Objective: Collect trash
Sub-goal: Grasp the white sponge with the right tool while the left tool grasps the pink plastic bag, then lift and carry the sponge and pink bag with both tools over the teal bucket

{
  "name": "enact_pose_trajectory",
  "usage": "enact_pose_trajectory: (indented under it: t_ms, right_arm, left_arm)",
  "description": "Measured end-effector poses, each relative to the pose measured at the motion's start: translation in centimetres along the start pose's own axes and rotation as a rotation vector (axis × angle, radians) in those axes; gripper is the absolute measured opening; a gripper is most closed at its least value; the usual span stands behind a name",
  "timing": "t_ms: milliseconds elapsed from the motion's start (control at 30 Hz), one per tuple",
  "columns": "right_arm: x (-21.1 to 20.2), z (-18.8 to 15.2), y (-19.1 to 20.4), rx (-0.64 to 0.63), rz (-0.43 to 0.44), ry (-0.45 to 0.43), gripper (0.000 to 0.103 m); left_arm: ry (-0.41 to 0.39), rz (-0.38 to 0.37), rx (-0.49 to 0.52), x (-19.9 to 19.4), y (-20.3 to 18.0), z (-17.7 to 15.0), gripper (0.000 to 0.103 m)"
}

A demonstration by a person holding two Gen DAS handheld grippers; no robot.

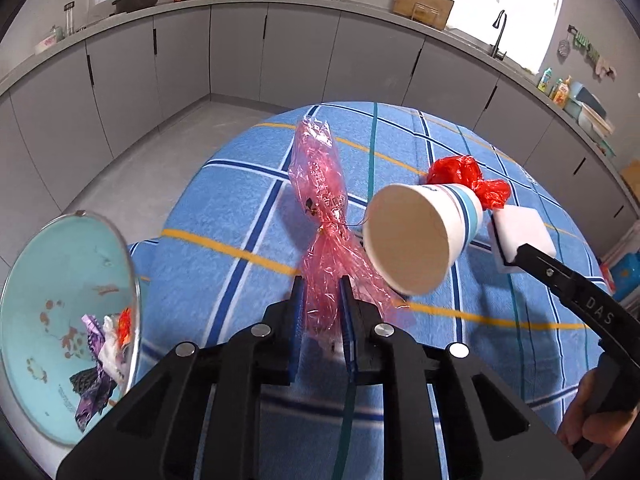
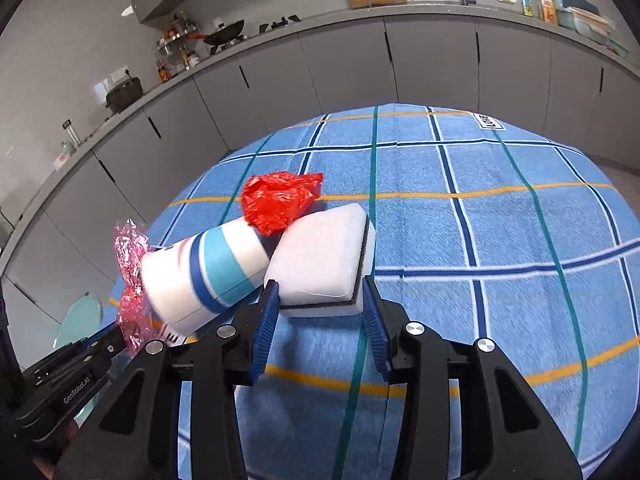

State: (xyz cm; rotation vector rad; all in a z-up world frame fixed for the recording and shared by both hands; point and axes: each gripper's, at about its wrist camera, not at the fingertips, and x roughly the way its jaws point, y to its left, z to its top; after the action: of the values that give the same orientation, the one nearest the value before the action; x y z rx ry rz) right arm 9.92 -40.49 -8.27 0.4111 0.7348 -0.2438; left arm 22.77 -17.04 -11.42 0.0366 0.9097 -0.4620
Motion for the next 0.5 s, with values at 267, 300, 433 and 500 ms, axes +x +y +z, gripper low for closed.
enact_pose_trajectory:
  t_ms: [267, 300, 433, 500]
  right_arm:
    - [-2.9, -1.7, 0.6, -0.014, 0.007, -0.026, 0.042]
    - [-3.2, -1.9, 0.7, -0.014, 0.008, -0.028, 0.042]
    - [-4.4, -2.6, 1.1, -0.016, 0.015, -0.033, 0.042]
    - [-4.8, -2.9, 1.3, -0.019, 0.019, -0.035, 0.042]
  left_arm:
    - [-0.005, 0.002, 0.006, -2.8, 0.5, -1.6, 0.017]
    - [-0.006, 0.005, 0.010, -3.0, 0.5, -1.7, 0.017]
    - [-0.011, 0.014, 0.017, -4.1, 0.6, -2.5, 0.017]
    - [-0.016, 0.022, 0.017, -4.8, 0.9, -2.8, 0.017]
